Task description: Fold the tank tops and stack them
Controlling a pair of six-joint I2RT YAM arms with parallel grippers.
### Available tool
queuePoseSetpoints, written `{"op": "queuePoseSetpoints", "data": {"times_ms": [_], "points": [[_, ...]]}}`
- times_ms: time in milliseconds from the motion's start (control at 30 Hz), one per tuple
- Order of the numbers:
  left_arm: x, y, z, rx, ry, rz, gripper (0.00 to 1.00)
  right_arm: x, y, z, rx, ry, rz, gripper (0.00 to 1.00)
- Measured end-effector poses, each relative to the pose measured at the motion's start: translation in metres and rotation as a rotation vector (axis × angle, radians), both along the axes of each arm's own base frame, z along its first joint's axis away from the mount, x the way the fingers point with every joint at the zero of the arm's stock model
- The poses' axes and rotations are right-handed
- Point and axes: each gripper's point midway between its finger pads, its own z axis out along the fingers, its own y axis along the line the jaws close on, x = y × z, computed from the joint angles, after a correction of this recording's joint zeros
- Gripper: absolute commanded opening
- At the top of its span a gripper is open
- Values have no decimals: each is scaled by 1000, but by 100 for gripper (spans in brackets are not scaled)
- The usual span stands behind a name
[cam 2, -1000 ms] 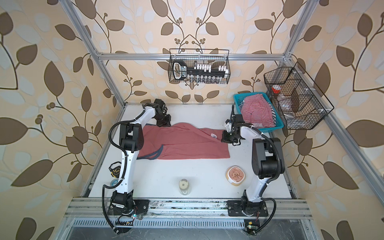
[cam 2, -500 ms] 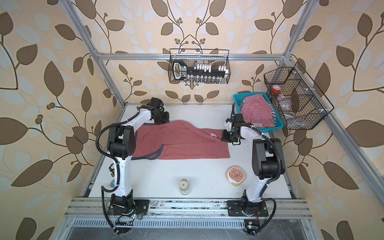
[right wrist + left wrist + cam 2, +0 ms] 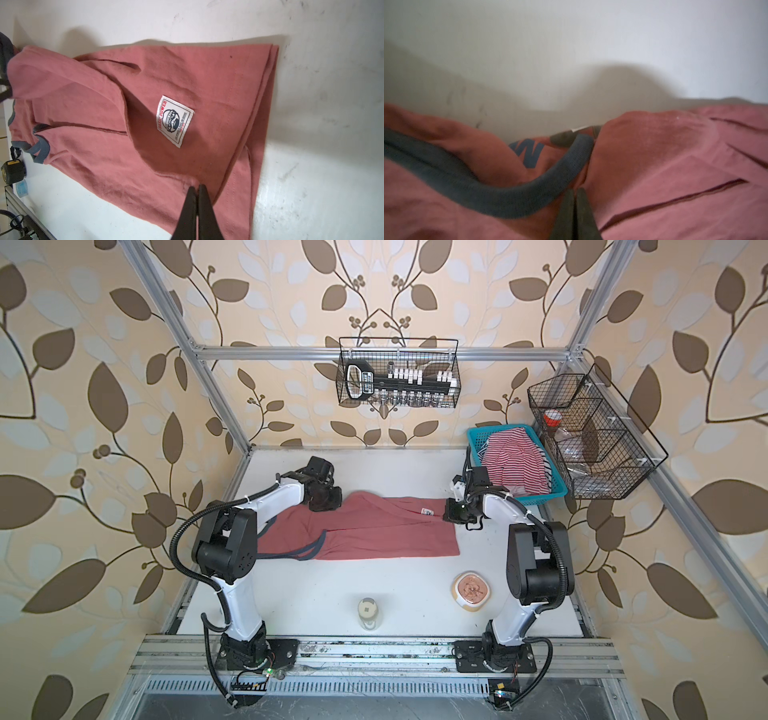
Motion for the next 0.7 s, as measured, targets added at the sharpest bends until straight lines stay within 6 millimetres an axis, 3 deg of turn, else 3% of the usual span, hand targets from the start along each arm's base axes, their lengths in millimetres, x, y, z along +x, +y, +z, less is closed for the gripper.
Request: {"op": "queuePoseSetpoints", "data": {"times_ms": [133,333,467,567,633,700], "points": [[-28,-3,-1,21,59,-22,37,-3,-2,-3,-2,11,-1,0],[-33,2,29,23,41,-14,47,-3,-3,-4,-3,12,-4,0],[-12,-4,56,11,-16,-6,49,-4,-3,-5,-3,14,-2,0],[22,-16,72,-1,-55,-6,50,-5,-4,-5,-3,16,-4,0],[50,-26,71,-8,-64,-12,51,-5,-4,-5,-3,16,-5,0],[70,-35,58,-6,-46,-19,53,-5,-5,-5,-3,16,-5,0]]}}
